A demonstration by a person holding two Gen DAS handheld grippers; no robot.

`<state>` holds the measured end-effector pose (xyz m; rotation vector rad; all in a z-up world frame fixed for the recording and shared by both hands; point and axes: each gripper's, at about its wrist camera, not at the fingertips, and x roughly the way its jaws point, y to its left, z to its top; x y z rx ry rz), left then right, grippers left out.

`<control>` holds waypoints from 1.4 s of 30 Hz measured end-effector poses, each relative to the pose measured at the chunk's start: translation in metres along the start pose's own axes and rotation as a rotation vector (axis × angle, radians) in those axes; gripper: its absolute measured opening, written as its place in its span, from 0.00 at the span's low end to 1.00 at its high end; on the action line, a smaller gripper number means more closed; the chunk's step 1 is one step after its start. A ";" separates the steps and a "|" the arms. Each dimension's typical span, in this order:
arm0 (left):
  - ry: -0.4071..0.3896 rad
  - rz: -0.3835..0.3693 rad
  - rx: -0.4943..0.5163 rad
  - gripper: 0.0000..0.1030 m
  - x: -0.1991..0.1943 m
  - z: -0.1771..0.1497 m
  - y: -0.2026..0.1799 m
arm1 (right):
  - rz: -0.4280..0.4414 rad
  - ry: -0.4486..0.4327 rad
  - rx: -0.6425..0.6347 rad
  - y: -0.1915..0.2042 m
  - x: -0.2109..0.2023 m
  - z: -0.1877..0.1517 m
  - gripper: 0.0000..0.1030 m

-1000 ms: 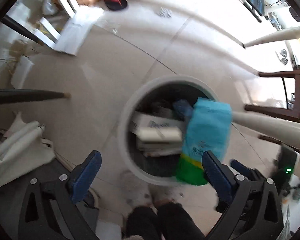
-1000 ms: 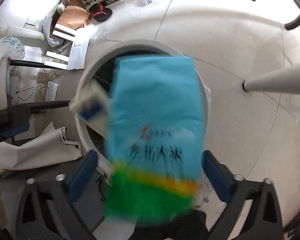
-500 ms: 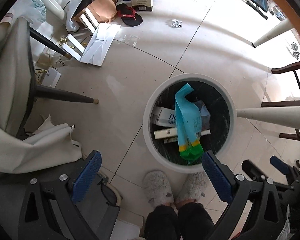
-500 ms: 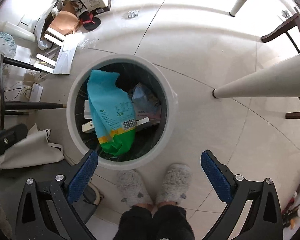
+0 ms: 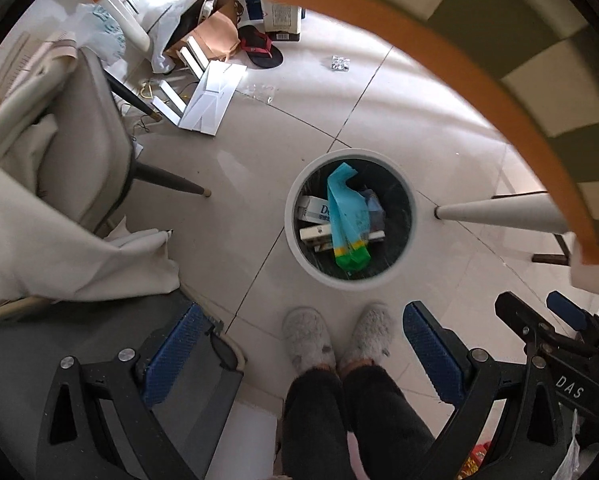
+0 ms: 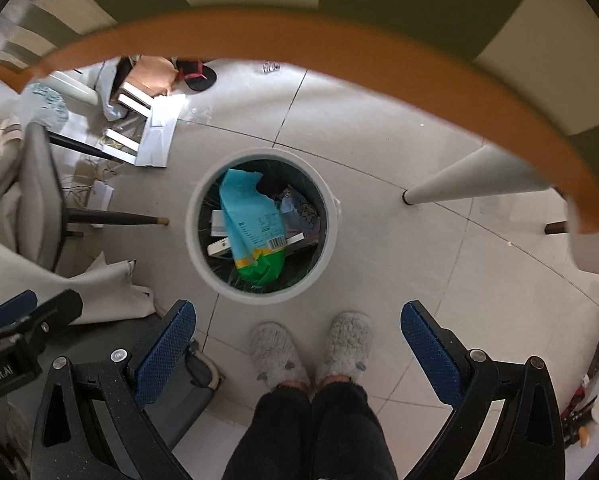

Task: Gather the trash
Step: 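Move both tools back up over the table toward the foil pack and lid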

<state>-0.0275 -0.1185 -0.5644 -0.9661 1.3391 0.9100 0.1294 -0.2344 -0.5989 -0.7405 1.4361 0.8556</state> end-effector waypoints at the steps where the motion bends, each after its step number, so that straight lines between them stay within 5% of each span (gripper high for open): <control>1: -0.001 -0.001 0.000 1.00 -0.012 -0.002 0.000 | 0.000 0.000 -0.001 0.001 -0.014 -0.002 1.00; 15: -0.077 0.007 0.014 1.00 -0.163 -0.014 0.003 | 0.017 -0.041 -0.049 0.031 -0.196 -0.010 1.00; 23: -0.214 0.034 0.010 1.00 -0.246 0.028 -0.009 | 0.132 -0.046 -0.031 0.040 -0.273 0.025 1.00; 29: -0.344 0.088 -0.026 1.00 -0.296 0.110 -0.028 | 0.182 -0.068 0.016 0.018 -0.321 0.126 1.00; 34: -0.427 0.224 -0.078 1.00 -0.316 0.202 -0.045 | 0.169 -0.110 0.007 -0.007 -0.341 0.261 1.00; 36: -0.405 0.256 -0.123 1.00 -0.308 0.243 -0.051 | 0.149 -0.118 0.005 -0.015 -0.338 0.318 1.00; 42: -0.260 0.173 -0.193 1.00 -0.254 0.359 -0.072 | 0.122 -0.070 -0.011 -0.019 -0.299 0.497 1.00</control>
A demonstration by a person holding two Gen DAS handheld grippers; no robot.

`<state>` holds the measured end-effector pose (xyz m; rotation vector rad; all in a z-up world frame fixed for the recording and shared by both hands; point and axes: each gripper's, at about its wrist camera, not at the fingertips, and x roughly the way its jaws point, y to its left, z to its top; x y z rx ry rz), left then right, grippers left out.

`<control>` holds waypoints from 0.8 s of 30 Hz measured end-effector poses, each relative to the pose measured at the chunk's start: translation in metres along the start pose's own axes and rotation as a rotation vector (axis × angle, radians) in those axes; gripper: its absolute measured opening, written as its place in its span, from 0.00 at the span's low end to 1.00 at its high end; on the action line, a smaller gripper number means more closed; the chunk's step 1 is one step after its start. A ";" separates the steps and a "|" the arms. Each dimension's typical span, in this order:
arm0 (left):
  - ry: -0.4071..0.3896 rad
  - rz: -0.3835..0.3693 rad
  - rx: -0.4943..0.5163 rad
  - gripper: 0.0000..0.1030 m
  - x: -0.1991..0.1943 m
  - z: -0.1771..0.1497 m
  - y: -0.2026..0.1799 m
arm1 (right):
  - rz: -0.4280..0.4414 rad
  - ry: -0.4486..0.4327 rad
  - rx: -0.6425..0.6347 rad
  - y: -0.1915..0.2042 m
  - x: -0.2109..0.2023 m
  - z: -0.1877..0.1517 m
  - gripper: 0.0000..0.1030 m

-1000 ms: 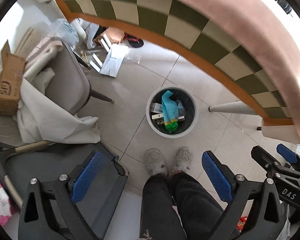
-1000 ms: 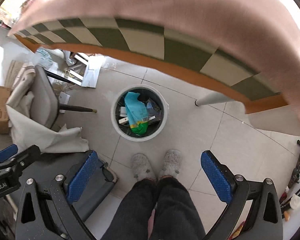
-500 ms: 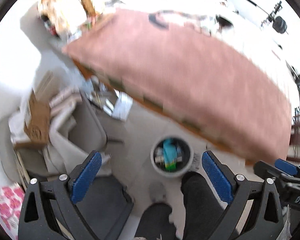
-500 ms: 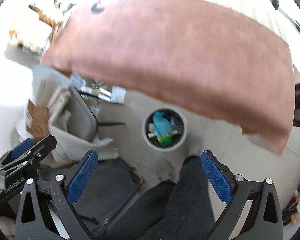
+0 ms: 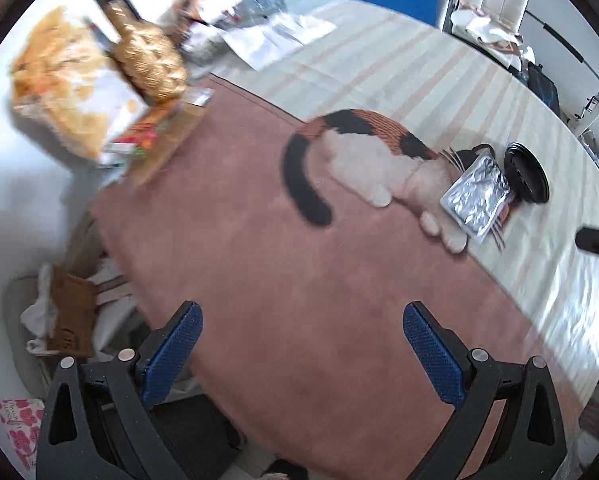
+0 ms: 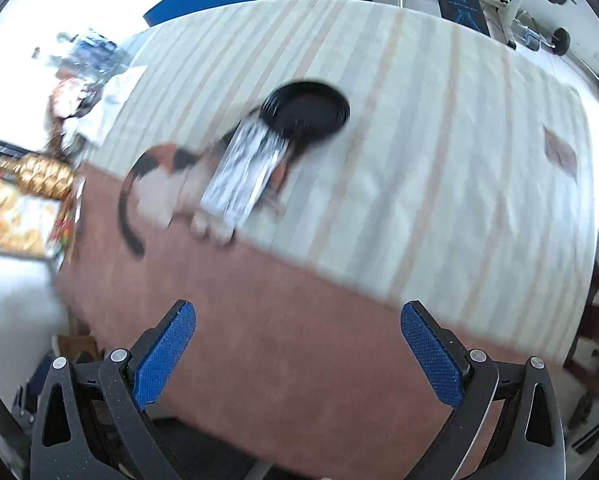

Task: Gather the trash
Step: 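Move both tools back up over the table toward the foil pack and lid, then grasp the foil blister pack with the left tool while the right tool grasps the black lid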

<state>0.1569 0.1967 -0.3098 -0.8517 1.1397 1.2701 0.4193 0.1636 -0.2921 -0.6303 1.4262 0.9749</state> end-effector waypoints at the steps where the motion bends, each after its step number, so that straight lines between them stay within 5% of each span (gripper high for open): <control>1: 0.020 -0.013 0.002 1.00 0.010 0.010 -0.009 | -0.010 0.009 -0.008 0.002 0.014 0.026 1.00; 9: 0.127 -0.018 0.065 1.00 0.073 0.058 -0.063 | 0.006 0.113 -0.039 0.004 0.096 0.127 1.00; 14: 0.133 -0.028 0.113 1.00 0.077 0.069 -0.080 | -0.008 0.115 -0.068 0.015 0.120 0.136 0.99; 17: 0.115 -0.043 0.170 1.00 0.072 0.076 -0.095 | -0.033 0.078 -0.103 0.014 0.113 0.137 0.87; 24: 0.124 -0.112 0.429 1.00 0.075 0.088 -0.166 | -0.099 0.051 -0.098 -0.064 0.080 0.122 0.87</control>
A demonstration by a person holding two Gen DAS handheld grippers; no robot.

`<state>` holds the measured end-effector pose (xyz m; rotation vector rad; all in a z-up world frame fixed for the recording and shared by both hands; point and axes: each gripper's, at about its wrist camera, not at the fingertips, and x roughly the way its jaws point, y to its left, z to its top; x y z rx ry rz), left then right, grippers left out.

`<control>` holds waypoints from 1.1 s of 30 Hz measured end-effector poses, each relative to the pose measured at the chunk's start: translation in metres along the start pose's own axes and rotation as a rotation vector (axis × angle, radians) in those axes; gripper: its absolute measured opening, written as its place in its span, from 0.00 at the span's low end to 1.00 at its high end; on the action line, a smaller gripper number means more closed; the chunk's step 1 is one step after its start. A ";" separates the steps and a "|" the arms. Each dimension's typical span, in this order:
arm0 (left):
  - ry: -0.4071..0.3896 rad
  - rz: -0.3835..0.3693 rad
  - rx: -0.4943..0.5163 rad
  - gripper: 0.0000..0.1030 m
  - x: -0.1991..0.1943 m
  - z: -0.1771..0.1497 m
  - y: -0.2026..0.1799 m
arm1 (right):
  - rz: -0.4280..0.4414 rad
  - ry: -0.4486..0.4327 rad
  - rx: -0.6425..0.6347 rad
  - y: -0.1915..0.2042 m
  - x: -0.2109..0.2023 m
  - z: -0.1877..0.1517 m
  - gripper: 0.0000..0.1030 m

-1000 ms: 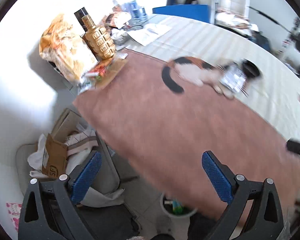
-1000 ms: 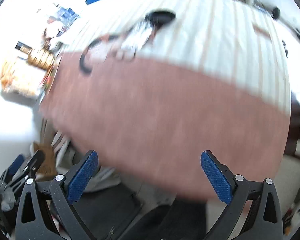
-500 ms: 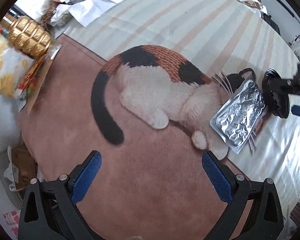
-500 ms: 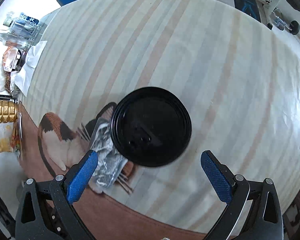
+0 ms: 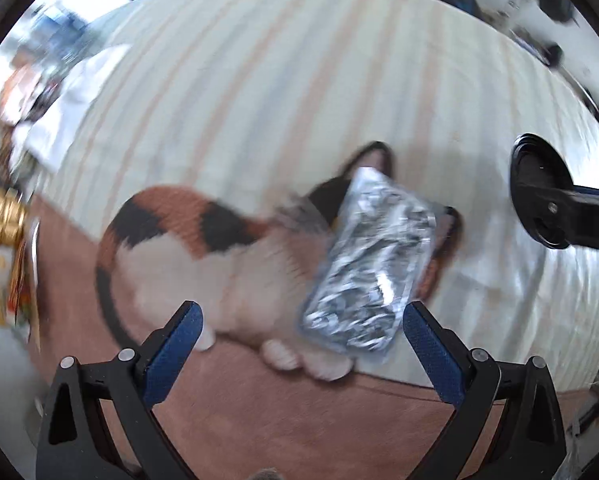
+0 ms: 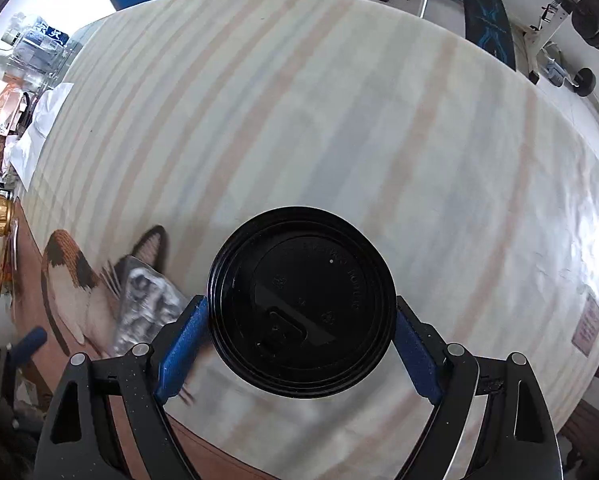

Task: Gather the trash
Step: 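Grasp the foil blister pack with the left tool while the right tool grasps the black lid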

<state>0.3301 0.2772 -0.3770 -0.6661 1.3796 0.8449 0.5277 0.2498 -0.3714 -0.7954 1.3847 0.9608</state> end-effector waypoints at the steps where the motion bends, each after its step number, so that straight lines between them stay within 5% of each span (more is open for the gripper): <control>1: 0.016 0.000 0.037 1.00 0.006 0.006 -0.010 | -0.007 0.009 0.006 -0.012 -0.001 -0.004 0.87; 7: 0.076 0.035 0.200 0.98 0.030 0.022 -0.041 | -0.035 0.061 0.070 -0.074 0.005 -0.030 0.87; 12: 0.101 -0.070 0.125 0.61 0.026 0.026 -0.037 | -0.031 0.056 0.092 -0.095 0.006 -0.043 0.87; 22: 0.138 -0.145 -0.333 0.61 0.023 -0.040 -0.012 | -0.041 0.055 0.043 -0.074 0.004 -0.090 0.87; 28: 0.096 -0.052 -0.263 0.64 0.021 -0.044 -0.030 | -0.049 0.100 0.035 -0.078 0.018 -0.117 0.93; 33: 0.110 -0.059 -0.258 0.65 0.020 -0.032 -0.042 | -0.039 0.091 0.073 -0.093 0.022 -0.112 0.97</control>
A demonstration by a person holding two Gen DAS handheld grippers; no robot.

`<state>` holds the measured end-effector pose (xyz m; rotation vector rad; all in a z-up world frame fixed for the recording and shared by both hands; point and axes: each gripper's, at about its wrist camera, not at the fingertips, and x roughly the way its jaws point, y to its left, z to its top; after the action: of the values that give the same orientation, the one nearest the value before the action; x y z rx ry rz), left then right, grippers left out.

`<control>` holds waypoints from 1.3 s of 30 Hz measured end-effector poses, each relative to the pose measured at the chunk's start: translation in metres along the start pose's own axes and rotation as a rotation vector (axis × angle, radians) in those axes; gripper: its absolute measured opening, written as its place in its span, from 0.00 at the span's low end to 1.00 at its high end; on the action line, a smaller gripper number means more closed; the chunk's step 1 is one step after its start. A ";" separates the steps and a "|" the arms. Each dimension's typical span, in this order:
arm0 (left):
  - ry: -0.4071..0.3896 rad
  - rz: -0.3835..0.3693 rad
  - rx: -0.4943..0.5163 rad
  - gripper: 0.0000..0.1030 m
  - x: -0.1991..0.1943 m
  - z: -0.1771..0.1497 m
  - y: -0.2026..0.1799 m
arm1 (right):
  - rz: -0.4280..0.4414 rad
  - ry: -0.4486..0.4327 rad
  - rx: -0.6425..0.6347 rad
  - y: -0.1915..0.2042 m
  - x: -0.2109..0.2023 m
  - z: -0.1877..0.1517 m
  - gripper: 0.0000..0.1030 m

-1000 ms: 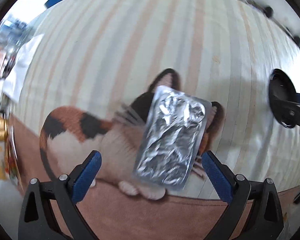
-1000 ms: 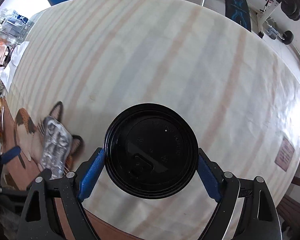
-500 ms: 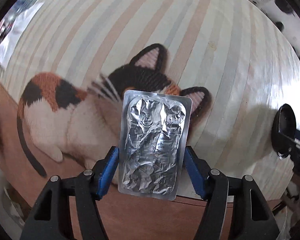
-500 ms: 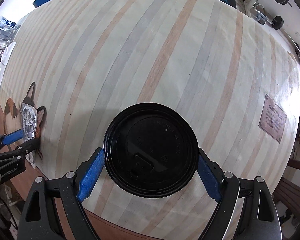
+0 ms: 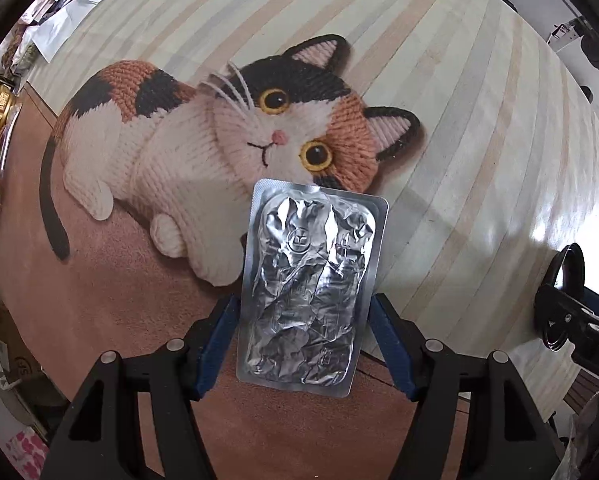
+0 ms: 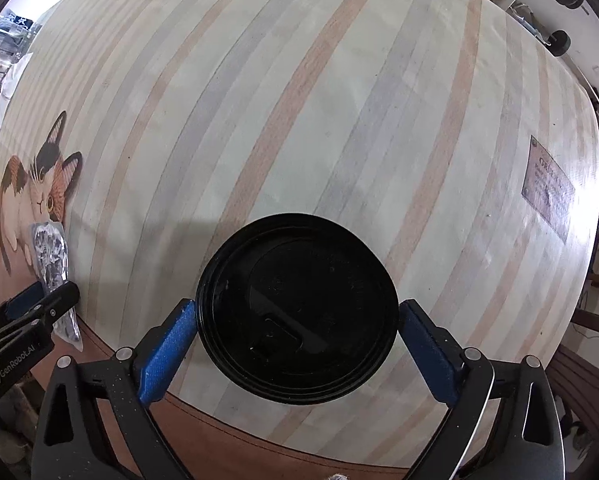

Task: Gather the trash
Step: 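Grasp the foil blister pack with the left tool while the right tool grasps the black lid, then carry the foil pack and black lid over the white bin with both tools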

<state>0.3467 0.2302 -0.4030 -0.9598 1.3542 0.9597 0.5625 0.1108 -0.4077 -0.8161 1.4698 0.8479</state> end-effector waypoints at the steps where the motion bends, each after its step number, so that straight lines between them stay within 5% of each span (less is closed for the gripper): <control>1: -0.003 0.000 0.001 0.65 0.000 -0.001 0.000 | 0.004 0.000 0.003 -0.007 0.000 0.006 0.97; 6: -0.026 0.000 0.032 0.61 -0.001 -0.009 0.009 | -0.040 -0.027 0.014 -0.004 0.009 0.023 0.99; 9: -0.035 -0.007 0.039 0.61 -0.009 -0.021 -0.001 | -0.070 -0.064 0.010 0.019 0.011 0.020 0.90; 22: -0.186 -0.049 0.059 0.61 -0.089 -0.074 0.012 | 0.029 -0.145 0.021 0.032 -0.038 -0.030 0.87; 33: -0.307 -0.112 0.085 0.61 -0.143 -0.174 0.068 | 0.142 -0.233 0.024 0.073 -0.098 -0.139 0.87; 39: -0.331 -0.191 0.075 0.61 -0.148 -0.265 0.127 | 0.182 -0.261 0.035 0.112 -0.117 -0.252 0.87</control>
<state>0.1404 0.0215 -0.2537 -0.8155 0.9949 0.8717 0.3494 -0.0520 -0.2752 -0.5285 1.3353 1.0219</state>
